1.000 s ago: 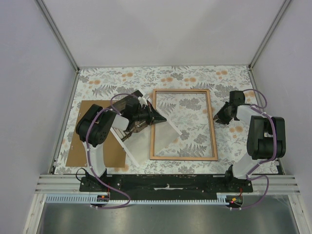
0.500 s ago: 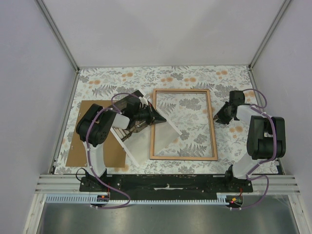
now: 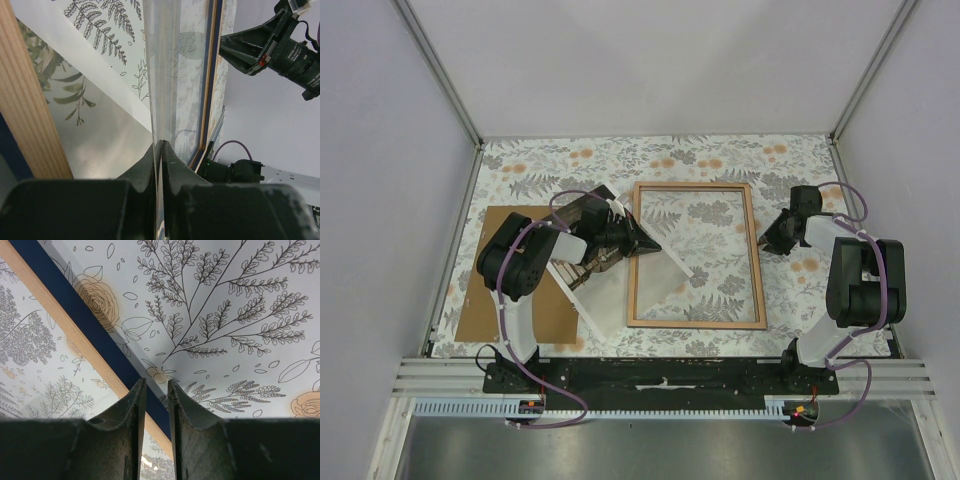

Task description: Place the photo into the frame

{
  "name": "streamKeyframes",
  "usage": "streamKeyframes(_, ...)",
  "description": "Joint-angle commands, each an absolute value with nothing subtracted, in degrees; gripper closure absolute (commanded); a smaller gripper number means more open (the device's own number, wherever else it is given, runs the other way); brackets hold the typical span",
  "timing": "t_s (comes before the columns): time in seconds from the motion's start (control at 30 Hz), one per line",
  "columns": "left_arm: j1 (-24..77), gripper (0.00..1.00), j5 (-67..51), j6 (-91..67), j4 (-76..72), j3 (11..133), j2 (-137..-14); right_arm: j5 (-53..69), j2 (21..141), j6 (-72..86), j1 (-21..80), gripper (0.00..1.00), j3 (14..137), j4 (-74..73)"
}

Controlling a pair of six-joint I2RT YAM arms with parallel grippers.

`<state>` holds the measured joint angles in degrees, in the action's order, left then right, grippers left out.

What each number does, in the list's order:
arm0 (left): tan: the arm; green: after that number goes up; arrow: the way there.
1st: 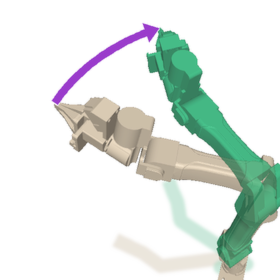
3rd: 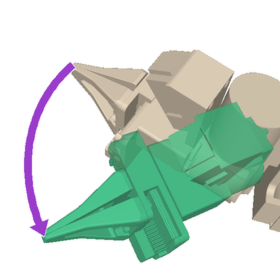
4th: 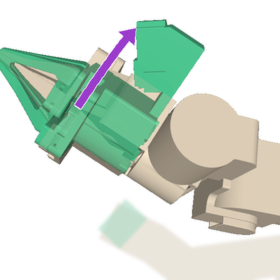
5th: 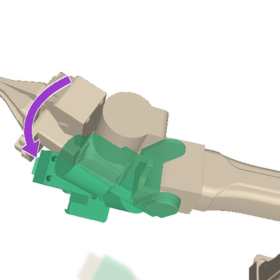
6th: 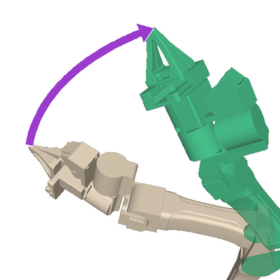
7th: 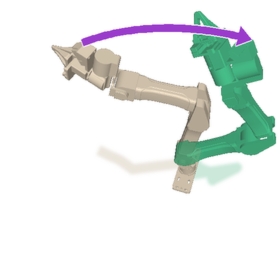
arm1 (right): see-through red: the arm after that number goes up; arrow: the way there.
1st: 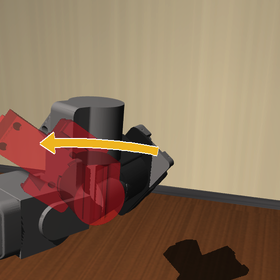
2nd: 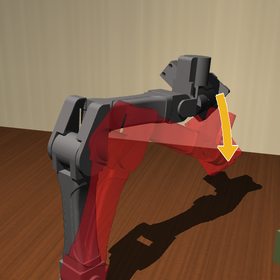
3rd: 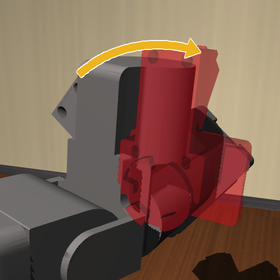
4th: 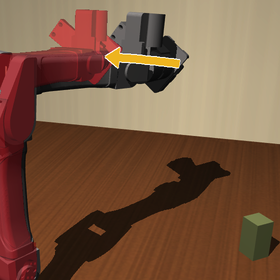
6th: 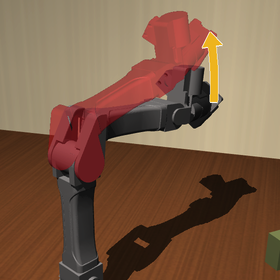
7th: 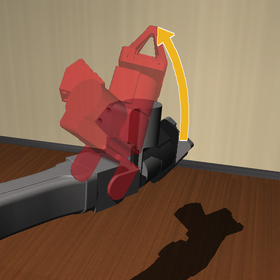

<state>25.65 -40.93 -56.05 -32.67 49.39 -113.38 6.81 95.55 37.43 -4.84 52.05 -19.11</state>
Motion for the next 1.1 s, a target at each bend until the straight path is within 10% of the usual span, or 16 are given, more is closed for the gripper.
streamKeyframes(0.0,26.5,0.91,-41.1,-53.3,-33.2,51.0,-113.6,6.8,96.8,36.5,-4.0,0.68,52.5,-20.9)
streamKeyframes(1.07,26.5,0.83,-40.4,-52.6,-31.5,51.5,-113.6,6.9,96.6,36.5,-4.0,0.68,52.3,-20.9)
